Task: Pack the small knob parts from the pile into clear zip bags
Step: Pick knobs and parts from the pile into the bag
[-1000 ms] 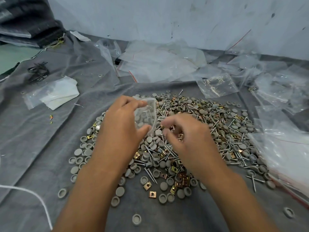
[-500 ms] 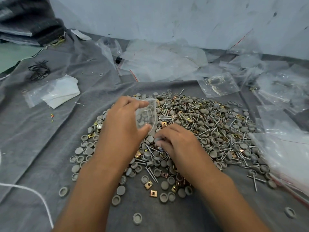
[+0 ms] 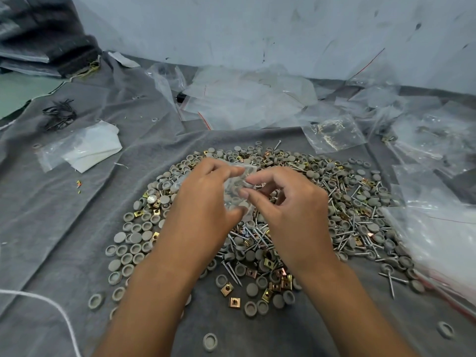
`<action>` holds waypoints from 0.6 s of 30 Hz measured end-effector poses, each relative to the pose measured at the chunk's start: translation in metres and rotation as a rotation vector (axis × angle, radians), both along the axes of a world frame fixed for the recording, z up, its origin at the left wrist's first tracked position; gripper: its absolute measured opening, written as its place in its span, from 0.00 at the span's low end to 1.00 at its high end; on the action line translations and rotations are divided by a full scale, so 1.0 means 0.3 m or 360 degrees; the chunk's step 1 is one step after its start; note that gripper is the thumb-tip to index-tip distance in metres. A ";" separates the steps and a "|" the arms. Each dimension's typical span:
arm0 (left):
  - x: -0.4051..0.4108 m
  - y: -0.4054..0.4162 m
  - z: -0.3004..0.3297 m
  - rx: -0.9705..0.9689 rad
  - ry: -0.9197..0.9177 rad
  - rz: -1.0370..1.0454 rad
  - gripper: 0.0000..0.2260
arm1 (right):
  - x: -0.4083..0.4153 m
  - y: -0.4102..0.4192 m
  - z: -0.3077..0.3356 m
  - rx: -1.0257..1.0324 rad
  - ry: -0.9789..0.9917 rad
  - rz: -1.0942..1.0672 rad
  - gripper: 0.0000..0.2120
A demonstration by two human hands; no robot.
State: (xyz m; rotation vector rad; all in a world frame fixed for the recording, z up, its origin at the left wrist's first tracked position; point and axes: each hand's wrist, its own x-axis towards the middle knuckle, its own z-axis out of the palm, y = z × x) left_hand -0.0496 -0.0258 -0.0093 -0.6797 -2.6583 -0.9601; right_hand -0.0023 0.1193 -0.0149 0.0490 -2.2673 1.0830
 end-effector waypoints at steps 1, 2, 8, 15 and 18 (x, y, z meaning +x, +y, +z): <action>-0.001 -0.001 0.000 0.0001 0.0001 -0.0002 0.27 | -0.001 0.004 0.000 -0.0001 0.0012 -0.0010 0.07; -0.001 -0.001 0.000 0.0004 0.0007 -0.0002 0.27 | -0.003 0.006 0.000 0.0031 0.0014 -0.0010 0.07; 0.000 0.001 0.006 0.0037 -0.0006 0.0022 0.25 | -0.006 -0.001 -0.016 0.0237 -0.0097 -0.0081 0.11; -0.019 -0.040 0.006 0.0028 -0.0024 0.0177 0.29 | -0.010 0.067 -0.032 0.0288 -0.0732 0.0050 0.08; -0.025 -0.048 0.006 0.0039 -0.0033 0.0204 0.29 | -0.001 0.045 -0.063 0.0644 -0.0935 0.0225 0.18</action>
